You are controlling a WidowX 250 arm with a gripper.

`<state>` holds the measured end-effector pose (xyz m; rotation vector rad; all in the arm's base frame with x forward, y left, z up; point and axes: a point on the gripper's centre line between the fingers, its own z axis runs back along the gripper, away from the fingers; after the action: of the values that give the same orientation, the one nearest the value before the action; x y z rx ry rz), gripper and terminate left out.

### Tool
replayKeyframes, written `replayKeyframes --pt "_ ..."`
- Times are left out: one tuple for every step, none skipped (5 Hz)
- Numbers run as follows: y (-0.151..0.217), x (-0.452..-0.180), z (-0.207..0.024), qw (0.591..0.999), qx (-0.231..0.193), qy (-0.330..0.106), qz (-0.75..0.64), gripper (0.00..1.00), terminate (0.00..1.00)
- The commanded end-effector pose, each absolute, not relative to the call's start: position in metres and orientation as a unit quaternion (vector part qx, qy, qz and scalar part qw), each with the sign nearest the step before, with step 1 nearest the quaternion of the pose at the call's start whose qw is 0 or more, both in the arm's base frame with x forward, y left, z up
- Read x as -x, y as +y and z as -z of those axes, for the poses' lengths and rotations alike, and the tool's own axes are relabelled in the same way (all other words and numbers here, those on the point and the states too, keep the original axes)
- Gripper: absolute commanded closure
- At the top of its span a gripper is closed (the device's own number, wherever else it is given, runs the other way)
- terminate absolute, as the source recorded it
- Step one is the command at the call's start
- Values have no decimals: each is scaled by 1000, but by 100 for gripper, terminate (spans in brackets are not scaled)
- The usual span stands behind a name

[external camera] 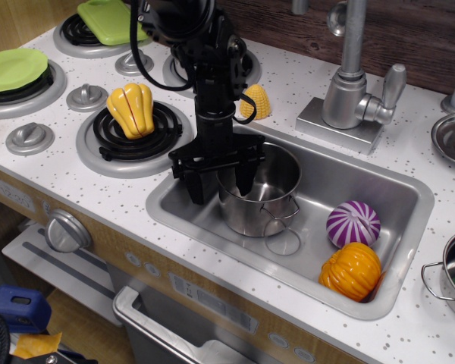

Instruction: Pick up pot from sink

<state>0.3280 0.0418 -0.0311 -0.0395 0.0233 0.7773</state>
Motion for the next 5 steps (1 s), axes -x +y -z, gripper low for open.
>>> replayKeyframes --pt "49 -333 23 918 26 -28 -395 100 0" --pt "42 -330 15 916 18 -54 -397 100 0" --pt "37 -332 -1 916 6 -67 -396 100 0" --pt "30 -334 -32 914 -28 -92 -393 100 0" --pt "20 -332 -60 909 -56 -120 -394 100 0"
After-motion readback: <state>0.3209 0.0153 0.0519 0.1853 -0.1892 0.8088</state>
